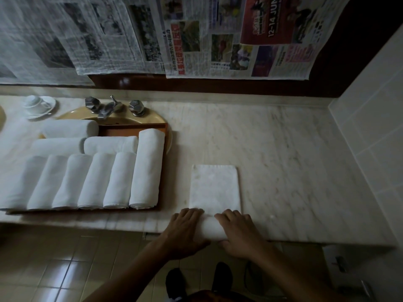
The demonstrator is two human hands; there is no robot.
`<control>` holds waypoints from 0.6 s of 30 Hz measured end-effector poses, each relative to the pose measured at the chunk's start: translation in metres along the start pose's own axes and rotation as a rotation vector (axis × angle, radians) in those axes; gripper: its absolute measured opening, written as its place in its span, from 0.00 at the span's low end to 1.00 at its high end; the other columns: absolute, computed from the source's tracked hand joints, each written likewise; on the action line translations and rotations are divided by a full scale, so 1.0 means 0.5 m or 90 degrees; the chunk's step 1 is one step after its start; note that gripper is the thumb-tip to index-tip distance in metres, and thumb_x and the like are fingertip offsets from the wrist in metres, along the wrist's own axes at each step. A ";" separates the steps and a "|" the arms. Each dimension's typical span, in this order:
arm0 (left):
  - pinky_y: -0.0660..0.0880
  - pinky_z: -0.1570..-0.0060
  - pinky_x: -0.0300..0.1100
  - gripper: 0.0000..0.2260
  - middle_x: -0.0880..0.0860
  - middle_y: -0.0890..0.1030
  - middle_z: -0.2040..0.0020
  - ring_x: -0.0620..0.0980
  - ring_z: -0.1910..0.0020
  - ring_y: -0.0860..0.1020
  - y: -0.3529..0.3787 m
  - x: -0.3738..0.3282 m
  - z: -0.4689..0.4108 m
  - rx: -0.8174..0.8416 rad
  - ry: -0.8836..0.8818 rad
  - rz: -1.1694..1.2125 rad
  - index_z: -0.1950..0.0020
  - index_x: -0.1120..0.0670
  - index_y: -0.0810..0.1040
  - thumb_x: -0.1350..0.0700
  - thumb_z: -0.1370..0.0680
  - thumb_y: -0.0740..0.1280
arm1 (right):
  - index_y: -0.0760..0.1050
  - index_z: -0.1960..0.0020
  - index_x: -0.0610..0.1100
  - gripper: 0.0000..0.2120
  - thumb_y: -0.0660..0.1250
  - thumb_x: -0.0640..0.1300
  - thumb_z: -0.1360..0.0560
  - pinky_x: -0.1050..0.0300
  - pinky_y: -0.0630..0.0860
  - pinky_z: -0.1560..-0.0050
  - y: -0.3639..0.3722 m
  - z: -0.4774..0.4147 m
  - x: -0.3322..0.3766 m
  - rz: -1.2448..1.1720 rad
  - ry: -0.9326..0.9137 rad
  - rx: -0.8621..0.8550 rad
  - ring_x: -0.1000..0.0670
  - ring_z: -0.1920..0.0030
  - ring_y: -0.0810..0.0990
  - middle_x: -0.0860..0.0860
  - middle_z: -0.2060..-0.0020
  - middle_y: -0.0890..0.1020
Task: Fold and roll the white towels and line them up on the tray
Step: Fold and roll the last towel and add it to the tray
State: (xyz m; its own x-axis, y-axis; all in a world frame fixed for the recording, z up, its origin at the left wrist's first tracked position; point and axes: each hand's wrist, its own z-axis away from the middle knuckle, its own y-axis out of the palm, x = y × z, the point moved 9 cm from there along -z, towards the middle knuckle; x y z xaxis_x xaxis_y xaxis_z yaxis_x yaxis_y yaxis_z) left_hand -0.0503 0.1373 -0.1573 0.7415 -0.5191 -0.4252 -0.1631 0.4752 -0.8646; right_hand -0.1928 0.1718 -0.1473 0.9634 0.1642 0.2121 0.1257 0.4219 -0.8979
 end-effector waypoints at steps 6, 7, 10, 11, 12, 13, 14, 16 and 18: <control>0.66 0.33 0.48 0.31 0.47 0.71 0.30 0.49 0.35 0.69 -0.024 0.011 -0.027 0.035 -0.031 0.007 0.28 0.47 0.66 0.28 0.22 0.56 | 0.57 0.20 0.51 0.39 0.68 0.62 0.24 0.42 0.63 0.28 -0.023 -0.021 -0.025 -0.077 0.042 0.058 0.45 0.27 0.65 0.50 0.25 0.67; 0.66 0.33 0.48 0.30 0.48 0.71 0.30 0.49 0.35 0.69 -0.026 0.012 -0.032 0.045 -0.040 0.017 0.28 0.48 0.67 0.29 0.21 0.58 | 0.56 0.19 0.52 0.38 0.68 0.60 0.23 0.42 0.59 0.25 -0.034 -0.015 -0.021 -0.062 0.048 0.037 0.45 0.25 0.64 0.50 0.24 0.66; 0.68 0.36 0.49 0.28 0.48 0.72 0.31 0.50 0.36 0.69 -0.030 0.016 -0.050 0.061 -0.064 0.051 0.28 0.49 0.68 0.32 0.20 0.60 | 0.59 0.20 0.52 0.34 0.69 0.50 0.22 0.39 0.52 0.21 -0.066 0.016 0.008 -0.042 0.054 -0.114 0.46 0.23 0.62 0.51 0.24 0.65; 0.69 0.37 0.49 0.28 0.49 0.72 0.32 0.50 0.36 0.70 -0.031 0.020 -0.056 0.062 -0.073 0.067 0.28 0.49 0.69 0.32 0.20 0.60 | 0.63 0.22 0.52 0.33 0.71 0.47 0.25 0.39 0.56 0.22 -0.069 0.031 0.022 -0.047 0.046 -0.173 0.46 0.25 0.66 0.51 0.27 0.69; 0.70 0.38 0.49 0.28 0.49 0.72 0.33 0.51 0.37 0.70 -0.030 0.026 -0.062 0.063 -0.082 0.081 0.28 0.49 0.70 0.32 0.20 0.61 | 0.68 0.26 0.51 0.33 0.74 0.46 0.28 0.38 0.60 0.24 -0.061 0.042 0.034 -0.050 0.041 -0.211 0.45 0.28 0.71 0.51 0.30 0.72; 0.71 0.39 0.48 0.28 0.49 0.73 0.34 0.51 0.37 0.71 -0.031 0.033 -0.066 0.063 -0.093 0.098 0.29 0.50 0.71 0.32 0.21 0.62 | 0.71 0.28 0.51 0.34 0.76 0.45 0.32 0.37 0.61 0.26 -0.048 0.050 0.044 -0.047 0.039 -0.232 0.45 0.30 0.74 0.50 0.32 0.75; 0.72 0.40 0.47 0.28 0.49 0.74 0.35 0.51 0.38 0.72 -0.030 0.042 -0.069 0.060 -0.108 0.125 0.30 0.50 0.73 0.32 0.21 0.63 | 0.71 0.29 0.50 0.36 0.78 0.46 0.34 0.36 0.60 0.27 -0.032 0.053 0.048 -0.039 0.040 -0.242 0.43 0.30 0.74 0.49 0.31 0.75; 0.75 0.41 0.47 0.27 0.49 0.76 0.36 0.49 0.39 0.75 -0.035 0.056 -0.071 0.029 -0.147 0.207 0.31 0.50 0.74 0.33 0.21 0.65 | 0.66 0.23 0.48 0.41 0.77 0.45 0.34 0.33 0.54 0.27 -0.004 0.047 0.049 -0.027 0.048 -0.208 0.41 0.24 0.69 0.46 0.25 0.71; 0.76 0.38 0.47 0.25 0.51 0.75 0.32 0.49 0.37 0.75 -0.049 0.058 -0.063 -0.037 -0.179 0.261 0.28 0.50 0.72 0.37 0.19 0.65 | 0.59 0.19 0.47 0.47 0.76 0.42 0.34 0.33 0.52 0.26 0.004 0.036 0.037 -0.012 0.050 -0.193 0.40 0.20 0.62 0.46 0.20 0.65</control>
State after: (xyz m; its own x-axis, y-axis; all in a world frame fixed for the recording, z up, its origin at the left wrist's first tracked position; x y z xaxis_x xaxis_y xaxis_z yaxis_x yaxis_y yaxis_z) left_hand -0.0451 0.0883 -0.1570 0.7545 -0.0828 -0.6510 -0.5075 0.5553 -0.6588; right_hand -0.1791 0.1919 -0.1384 0.9741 0.0837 0.2102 0.1977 0.1374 -0.9706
